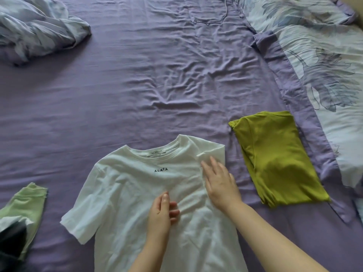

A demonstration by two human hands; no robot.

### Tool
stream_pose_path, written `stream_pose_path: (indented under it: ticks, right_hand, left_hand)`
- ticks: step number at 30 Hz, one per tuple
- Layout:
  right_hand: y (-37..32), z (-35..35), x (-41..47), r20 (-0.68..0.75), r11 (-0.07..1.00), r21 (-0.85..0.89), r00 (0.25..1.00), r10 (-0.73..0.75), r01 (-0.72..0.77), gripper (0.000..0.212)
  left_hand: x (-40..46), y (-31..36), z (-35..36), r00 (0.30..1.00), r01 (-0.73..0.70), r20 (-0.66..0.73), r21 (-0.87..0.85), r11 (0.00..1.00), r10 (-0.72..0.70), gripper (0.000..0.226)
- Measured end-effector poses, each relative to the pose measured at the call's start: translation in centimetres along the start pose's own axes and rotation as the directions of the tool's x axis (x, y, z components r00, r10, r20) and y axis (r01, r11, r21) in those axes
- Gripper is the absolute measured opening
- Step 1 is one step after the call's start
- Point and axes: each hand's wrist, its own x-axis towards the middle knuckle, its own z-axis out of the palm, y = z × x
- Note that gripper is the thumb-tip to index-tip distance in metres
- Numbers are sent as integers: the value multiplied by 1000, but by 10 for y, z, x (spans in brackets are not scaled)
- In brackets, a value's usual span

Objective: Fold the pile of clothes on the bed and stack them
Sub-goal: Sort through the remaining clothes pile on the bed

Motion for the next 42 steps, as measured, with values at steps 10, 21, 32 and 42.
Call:
stream_pose_path:
  ticks: [10,21,32,42]
  right_hand:
    - [-94,6,13,77,975,65,973,-215,211,52]
    - [-219,66,46,379,863,-139,831,-407,485,61]
    - [-213,80,37,306,871,-238,884,-352,430,94]
    - [-233,94,30,263,910,-262,931,-253,322,92]
  left_hand:
    - [16,56,-117,903,-340,-96,434,834,418,18]
    - [92,92,-201,981,-22,-114,735,678,155,35]
    - [117,111,-234,971,-143,38,886,440,237,29]
    - [101,96,-265,999,-26,-18,648,761,49,28]
